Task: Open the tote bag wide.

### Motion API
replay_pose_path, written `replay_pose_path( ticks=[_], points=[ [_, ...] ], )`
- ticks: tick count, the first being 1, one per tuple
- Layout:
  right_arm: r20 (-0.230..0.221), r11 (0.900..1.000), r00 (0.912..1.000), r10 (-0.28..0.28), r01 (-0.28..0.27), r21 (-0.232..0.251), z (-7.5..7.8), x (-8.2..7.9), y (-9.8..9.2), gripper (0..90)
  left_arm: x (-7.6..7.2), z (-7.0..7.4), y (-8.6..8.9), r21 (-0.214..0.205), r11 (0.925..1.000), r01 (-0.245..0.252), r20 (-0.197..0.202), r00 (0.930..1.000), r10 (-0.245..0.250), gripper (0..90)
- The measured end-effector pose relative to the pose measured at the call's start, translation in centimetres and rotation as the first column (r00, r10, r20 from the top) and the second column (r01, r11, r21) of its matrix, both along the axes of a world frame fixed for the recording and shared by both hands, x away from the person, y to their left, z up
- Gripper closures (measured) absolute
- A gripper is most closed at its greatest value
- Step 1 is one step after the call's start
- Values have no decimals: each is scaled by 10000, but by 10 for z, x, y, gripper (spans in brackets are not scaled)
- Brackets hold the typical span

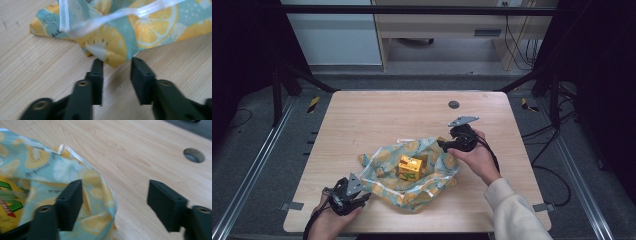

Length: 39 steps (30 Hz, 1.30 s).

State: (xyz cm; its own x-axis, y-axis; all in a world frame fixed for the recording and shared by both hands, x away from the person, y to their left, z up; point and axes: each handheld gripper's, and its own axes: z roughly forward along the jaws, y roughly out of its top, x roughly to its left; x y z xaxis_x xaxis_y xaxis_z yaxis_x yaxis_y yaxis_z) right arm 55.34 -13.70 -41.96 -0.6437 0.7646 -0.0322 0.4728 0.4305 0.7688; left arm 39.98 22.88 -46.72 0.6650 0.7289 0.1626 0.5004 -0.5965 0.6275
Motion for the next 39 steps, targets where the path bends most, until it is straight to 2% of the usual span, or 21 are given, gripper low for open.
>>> replay_pose_path(
  ticks=[3,5,7,10,13,16,19,23,26,29,31,32,33,35,37,39],
  points=[
    [235,9998,9997,-21,17,180,9,-9,-3,195,-2,3,2,-207,9994,-277,187,9994,281,500],
    [307,9994,9995,52,-62,351,14,-17,-4,199,-3,4,3,-361,9981,-491,288,9983,502,420],
    [358,9988,9991,249,-264,408,17,-28,-6,203,-4,7,6,-556,9966,-609,401,9972,632,387],
    [367,9971,9979,529,-547,525,20,-46,-9,214,-6,13,13,-1032,9916,-782,589,9947,846,379],
    [260,9944,9957,894,-907,545,19,-66,-9,226,-5,22,22,-1834,9790,-890,707,9921,1034,409],
    [48,9923,9931,1170,-1171,413,16,-81,-7,248,-2,32,24,-2052,9737,-995,1083,9864,1237,414],
    [-65,9887,9897,1433,-1429,461,14,-90,-3,271,3,43,21,-1998,9756,-913,1394,9829,1206,408],
    [-246,9858,9861,1643,-1633,380,11,-96,6,272,9,58,13,-1547,9853,-729,1838,9777,1012,393],
    [-434,9842,9835,1756,-1744,301,5,-99,14,275,14,71,7,-1753,9832,-502,1894,9783,837,391],
    [-654,9825,9803,1862,-1855,177,-2,-101,19,270,21,81,-2,-1531,9880,-219,1981,9788,524,387],
    [-831,9812,9777,1929,-1921,177,-7,-103,21,265,28,83,-9,-1372,9905,-93,1955,9800,363,383],
    [-912,9810,9767,1942,-1937,143,-9,-104,22,258,34,83,-13,-1265,9919,69,2064,9783,195,380],
    [-959,9798,9751,1999,-1997,116,-12,-105,23,240,39,82,-17,-1196,9927,171,2010,9796,74,375],
    [-1075,9761,9706,2156,-2175,-60,-16,-108,25,197,50,78,-24,-1258,9913,379,1659,9860,-167,340],
    [-1199,9712,9645,2351,-2381,-112,-21,-112,25,173,61,73,-30,-1131,9926,446,1614,9865,-259,341],
    [-1277,9715,9638,2341,-2369,-73,-25,-113,26,178,73,67,-34,-1000,9941,421,1466,9888,-271,337]
  ],
)
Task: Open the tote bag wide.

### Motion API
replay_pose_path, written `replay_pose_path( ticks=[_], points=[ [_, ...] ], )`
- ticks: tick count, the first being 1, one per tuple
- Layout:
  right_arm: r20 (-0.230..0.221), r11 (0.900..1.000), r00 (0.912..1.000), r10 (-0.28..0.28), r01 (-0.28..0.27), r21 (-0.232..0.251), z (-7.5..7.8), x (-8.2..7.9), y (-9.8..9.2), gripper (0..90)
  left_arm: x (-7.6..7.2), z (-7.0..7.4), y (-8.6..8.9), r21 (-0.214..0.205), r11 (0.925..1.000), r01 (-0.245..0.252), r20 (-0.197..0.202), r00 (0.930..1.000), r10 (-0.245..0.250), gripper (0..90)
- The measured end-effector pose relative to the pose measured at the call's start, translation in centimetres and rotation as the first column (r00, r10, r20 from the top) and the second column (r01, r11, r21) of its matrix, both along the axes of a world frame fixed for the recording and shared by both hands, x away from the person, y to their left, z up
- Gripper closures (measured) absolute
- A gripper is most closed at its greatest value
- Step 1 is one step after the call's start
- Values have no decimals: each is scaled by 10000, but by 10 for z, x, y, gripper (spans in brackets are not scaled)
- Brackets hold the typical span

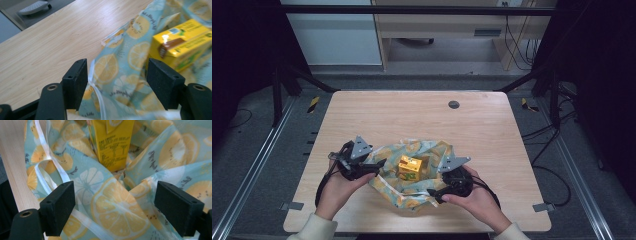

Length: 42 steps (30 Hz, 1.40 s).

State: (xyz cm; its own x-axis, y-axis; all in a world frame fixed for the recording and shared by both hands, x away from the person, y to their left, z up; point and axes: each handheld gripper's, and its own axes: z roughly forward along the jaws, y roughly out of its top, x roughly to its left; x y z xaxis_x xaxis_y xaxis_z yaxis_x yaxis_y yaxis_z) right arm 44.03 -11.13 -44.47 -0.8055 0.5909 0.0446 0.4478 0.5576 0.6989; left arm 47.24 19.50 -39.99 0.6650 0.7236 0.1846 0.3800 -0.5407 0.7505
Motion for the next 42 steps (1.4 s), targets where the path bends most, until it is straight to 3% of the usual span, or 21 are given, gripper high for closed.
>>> replay_pose_path(
  ticks=[4,6,9,11,14,19,21,28,32,36,42],
  points=[
    [-85,9999,10000,0,-1,-127,-8,-2,-1,284,18,-15,-6,83,9999,-61,-541,9985,66,315],
    [49,9999,10000,80,-79,-123,-11,-2,-1,367,25,-23,-6,371,9993,-46,-743,9972,73,316],
    [52,9998,9999,153,-152,-160,-14,-3,-3,494,31,-33,-4,160,9999,13,-1220,9925,7,317],
    [12,9999,9999,130,-130,-59,-16,-3,-4,563,34,-39,-3,163,9998,74,-1474,9891,-49,348],
    [52,9998,9999,142,-142,125,-19,-2,-7,655,35,-45,-3,287,9995,119,-1595,9872,-72,474],
    [180,9992,9996,227,-232,330,-19,-2,-9,738,32,-48,-1,169,9995,250,-1233,9921,-227,755],
    [265,9981,9987,438,-449,430,-17,-2,-10,779,29,-47,1,56,9999,137,-989,9950,-131,829],
    [474,9953,9964,702,-732,641,-11,-10,-18,844,14,-37,17,-524,9978,-396,-245,9990,383,872],
    [574,9949,9956,738,-774,641,-11,-18,-28,856,4,-34,26,-667,9963,-547,-20,9985,547,874],
    [700,9951,9953,666,-714,688,-12,-27,-35,857,-6,-31,32,-458,9971,-609,183,9979,618,874],
    [629,9957,9949,791,-819,441,-17,-36,-38,857,-17,-32,35,-394,9975,-589,65,9982,592,874]
  ],
)
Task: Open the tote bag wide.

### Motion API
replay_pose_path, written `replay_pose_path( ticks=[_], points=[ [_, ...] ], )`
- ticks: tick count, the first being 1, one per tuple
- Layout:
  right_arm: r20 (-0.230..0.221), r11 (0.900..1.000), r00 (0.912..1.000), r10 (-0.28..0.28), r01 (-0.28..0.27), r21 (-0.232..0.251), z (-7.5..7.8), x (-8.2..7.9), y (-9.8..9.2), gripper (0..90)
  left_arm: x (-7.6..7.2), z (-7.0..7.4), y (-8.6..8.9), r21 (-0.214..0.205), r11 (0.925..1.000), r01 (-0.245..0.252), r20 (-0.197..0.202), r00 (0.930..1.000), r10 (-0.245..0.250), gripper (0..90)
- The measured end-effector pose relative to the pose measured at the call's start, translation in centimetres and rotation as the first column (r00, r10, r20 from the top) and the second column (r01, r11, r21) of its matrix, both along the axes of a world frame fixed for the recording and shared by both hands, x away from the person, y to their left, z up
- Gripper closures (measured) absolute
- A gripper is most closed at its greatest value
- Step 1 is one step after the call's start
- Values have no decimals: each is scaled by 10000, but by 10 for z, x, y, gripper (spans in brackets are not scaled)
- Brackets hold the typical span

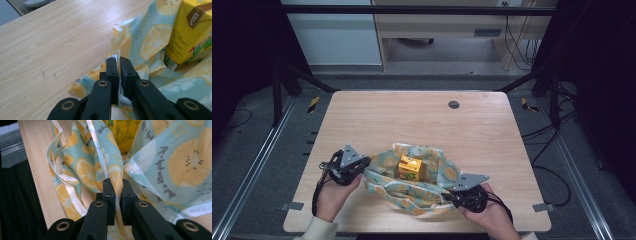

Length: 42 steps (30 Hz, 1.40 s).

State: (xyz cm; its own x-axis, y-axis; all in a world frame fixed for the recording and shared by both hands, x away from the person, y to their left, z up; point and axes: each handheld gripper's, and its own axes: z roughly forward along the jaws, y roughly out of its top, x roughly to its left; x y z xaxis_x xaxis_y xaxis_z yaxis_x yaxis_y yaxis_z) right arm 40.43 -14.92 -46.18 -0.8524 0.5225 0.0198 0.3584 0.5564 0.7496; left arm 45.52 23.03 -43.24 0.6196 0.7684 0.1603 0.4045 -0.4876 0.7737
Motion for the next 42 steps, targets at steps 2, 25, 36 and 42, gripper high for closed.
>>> replay_pose_path(
  ticks=[2,25,36,42],
  points=[
    [13,9999,10000,-1,1,-116,-2,-2,1,858,-3,0,1,190,9998,-16,-30,10000,16,874],
    [-739,9958,9972,66,-133,-904,-23,9,5,887,14,-37,0,1059,9943,-109,-1425,9895,261,868],
    [-123,9986,9990,-422,418,-327,-7,7,-2,563,13,-34,1,658,9978,-84,-1334,9909,172,870],
    [669,9983,9962,-553,541,198,13,8,-4,483,10,-32,-5,489,9988,53,-1139,9935,3,871]
  ],
)
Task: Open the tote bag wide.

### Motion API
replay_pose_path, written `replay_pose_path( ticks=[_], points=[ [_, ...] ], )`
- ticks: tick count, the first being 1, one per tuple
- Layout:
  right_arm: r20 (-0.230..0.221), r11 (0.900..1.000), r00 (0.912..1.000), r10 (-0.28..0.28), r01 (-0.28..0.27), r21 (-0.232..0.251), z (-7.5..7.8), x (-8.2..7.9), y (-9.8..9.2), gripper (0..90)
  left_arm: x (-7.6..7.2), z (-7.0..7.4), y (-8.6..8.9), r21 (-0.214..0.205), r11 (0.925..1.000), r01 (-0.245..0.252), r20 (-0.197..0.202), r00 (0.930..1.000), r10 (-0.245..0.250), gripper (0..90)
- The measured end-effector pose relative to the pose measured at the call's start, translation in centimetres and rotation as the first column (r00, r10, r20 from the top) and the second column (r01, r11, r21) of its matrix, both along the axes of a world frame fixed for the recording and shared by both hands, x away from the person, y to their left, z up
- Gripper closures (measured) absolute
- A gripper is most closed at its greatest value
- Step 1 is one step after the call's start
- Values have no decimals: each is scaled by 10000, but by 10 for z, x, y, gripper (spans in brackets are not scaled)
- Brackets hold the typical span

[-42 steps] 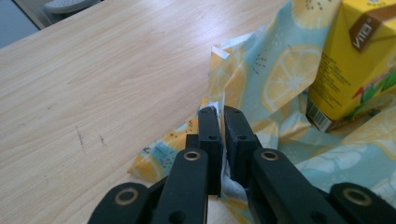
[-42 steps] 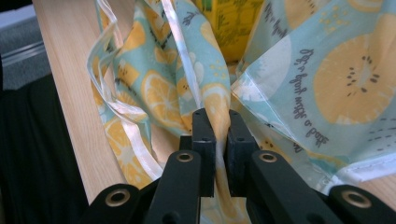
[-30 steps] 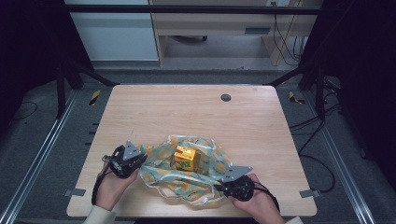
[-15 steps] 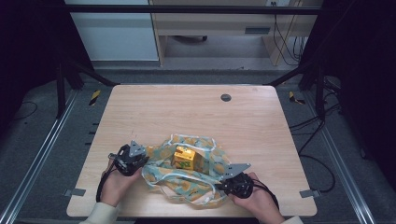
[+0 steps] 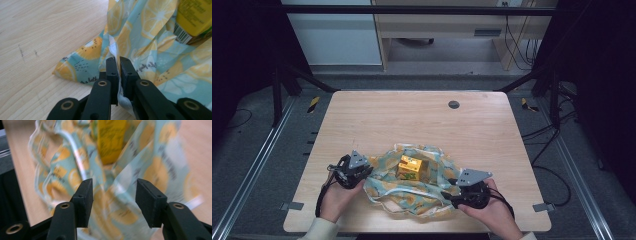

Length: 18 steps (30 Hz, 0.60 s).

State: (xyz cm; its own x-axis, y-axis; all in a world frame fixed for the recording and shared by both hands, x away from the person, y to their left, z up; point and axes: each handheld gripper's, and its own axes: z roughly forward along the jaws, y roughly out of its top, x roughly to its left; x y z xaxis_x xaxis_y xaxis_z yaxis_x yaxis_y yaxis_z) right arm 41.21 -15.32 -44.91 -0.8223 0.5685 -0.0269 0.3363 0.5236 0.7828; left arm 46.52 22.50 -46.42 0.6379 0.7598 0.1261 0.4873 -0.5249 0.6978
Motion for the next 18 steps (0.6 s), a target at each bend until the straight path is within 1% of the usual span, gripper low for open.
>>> replay_pose_path(
  ticks=[2,4,7,9,10,11,12,13,14,15,16,17,18],
  points=[
    [296,9997,9993,-231,228,114,6,5,-1,478,-1,1,-3,43,9999,97,27,9999,-97,872],
    [552,9978,9964,-641,631,201,10,13,-3,477,-2,1,-6,58,9999,163,56,9999,-163,871],
    [643,9924,9903,-1234,1229,113,9,28,-5,488,0,0,-10,42,9998,182,-13,9998,-182,872],
    [602,9879,9861,-1548,1543,123,5,40,-4,542,3,-1,-12,67,9998,198,-54,9998,-198,871],
    [468,9860,9849,-1666,1660,177,3,45,-3,614,4,-2,-13,60,9998,196,-59,9998,-196,870],
    [344,9859,9854,-1666,1658,242,0,49,-2,716,5,-3,-15,5,9999,152,-32,9999,-152,870],
    [271,9864,9864,-1623,1615,292,-2,54,-1,807,6,-3,-15,84,9998,158,-74,9998,-157,869],
    [188,9852,9854,-1690,1684,323,-4,58,0,867,8,-4,-17,85,9999,88,-123,9999,-87,869],
    [99,9823,9826,-1856,1852,267,-7,62,0,894,10,-6,-17,266,9996,47,-191,9998,-42,869],
    [-65,9796,9799,-1996,1996,230,-10,67,0,900,13,-9,-18,440,9990,-41,-395,9992,59,868],
    [-347,9776,9773,-2092,2098,153,-14,73,-1,900,14,-11,-18,536,9985,-77,-500,9987,103,868],
    [-473,9764,9754,-2155,2159,46,-18,76,-1,900,17,-14,-18,642,9979,-125,-588,9981,163,868],
    [-701,9736,9711,-2281,2281,-83,-22,79,-1,900,18,-16,-18,680,9975,-203,-672,9974,248,867]
  ],
)
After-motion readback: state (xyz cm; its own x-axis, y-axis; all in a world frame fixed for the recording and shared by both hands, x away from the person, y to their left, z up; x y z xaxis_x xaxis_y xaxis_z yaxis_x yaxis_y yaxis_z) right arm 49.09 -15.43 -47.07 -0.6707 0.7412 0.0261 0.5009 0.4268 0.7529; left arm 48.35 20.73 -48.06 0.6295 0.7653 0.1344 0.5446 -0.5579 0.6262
